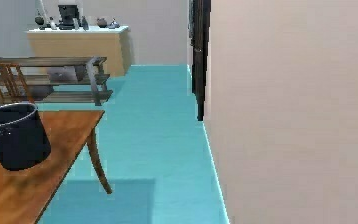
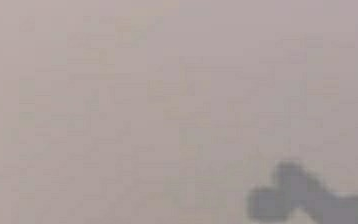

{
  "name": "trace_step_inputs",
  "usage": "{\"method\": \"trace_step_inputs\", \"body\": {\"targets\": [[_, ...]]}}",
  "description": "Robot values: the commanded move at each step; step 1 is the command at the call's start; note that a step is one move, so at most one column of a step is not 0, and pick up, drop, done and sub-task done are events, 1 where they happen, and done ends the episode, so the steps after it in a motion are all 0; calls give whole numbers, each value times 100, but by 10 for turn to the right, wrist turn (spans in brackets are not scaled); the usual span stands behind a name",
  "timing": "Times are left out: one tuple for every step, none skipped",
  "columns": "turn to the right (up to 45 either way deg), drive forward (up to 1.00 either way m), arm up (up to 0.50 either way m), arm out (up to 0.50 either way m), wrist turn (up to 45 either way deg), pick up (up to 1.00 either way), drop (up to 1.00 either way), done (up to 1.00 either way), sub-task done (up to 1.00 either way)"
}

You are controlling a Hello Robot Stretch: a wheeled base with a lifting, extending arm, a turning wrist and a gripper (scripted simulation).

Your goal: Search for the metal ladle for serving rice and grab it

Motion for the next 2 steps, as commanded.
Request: {"method": "trace_step_inputs", "body": {"targets": [[0, 100, 0, 0, 0, 0, 0, 0, 0], [-30, 0, 0, 0, 0, 0, 0, 0, 0]]}}
